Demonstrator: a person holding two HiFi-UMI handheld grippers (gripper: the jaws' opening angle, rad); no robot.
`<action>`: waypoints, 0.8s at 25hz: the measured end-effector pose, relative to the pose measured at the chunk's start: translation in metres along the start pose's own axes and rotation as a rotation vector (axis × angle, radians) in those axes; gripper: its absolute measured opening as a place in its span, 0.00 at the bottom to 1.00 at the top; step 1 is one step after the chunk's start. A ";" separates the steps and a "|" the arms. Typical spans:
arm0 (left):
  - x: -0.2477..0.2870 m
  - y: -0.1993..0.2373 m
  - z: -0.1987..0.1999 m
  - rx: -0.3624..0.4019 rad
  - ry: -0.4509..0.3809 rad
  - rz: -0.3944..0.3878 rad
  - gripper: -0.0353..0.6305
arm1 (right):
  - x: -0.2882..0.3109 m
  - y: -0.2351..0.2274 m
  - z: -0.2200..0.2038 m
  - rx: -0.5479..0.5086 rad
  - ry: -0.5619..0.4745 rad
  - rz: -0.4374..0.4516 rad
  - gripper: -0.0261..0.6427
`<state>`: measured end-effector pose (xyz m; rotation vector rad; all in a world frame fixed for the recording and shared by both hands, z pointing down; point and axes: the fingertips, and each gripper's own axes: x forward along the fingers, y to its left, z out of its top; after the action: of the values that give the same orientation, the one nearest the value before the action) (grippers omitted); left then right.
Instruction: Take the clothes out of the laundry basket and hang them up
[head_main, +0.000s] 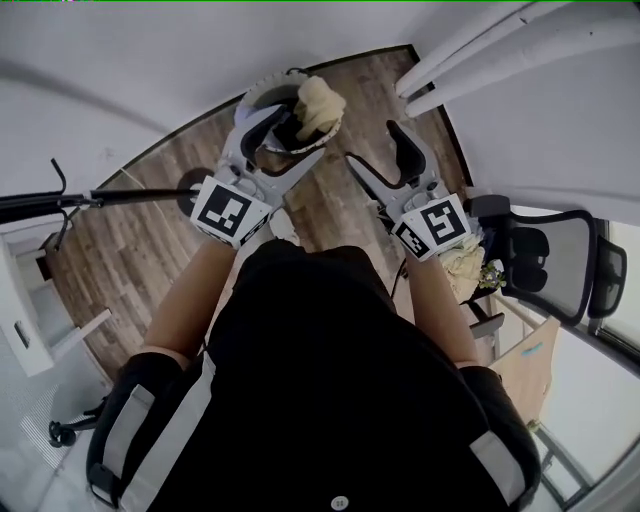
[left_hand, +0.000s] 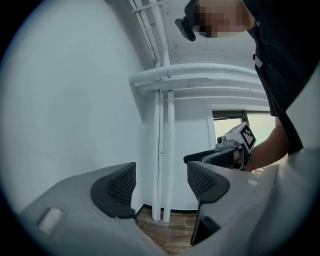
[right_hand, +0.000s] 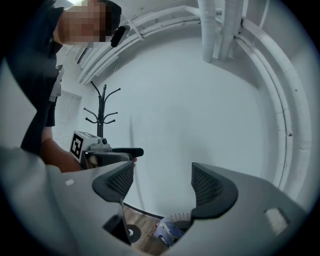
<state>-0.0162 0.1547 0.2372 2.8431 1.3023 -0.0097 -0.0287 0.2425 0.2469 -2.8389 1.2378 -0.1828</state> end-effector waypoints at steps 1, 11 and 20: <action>0.007 0.008 -0.001 0.005 0.004 -0.016 0.53 | 0.007 -0.006 -0.001 0.001 -0.001 -0.015 0.56; 0.102 0.091 -0.042 -0.026 0.093 -0.066 0.53 | 0.069 -0.114 -0.036 0.076 0.043 -0.089 0.56; 0.233 0.149 -0.114 -0.029 0.277 -0.056 0.53 | 0.123 -0.261 -0.101 0.179 0.109 -0.083 0.55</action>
<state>0.2488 0.2351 0.3496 2.8597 1.4118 0.4124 0.2314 0.3312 0.3797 -2.7588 1.0620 -0.4342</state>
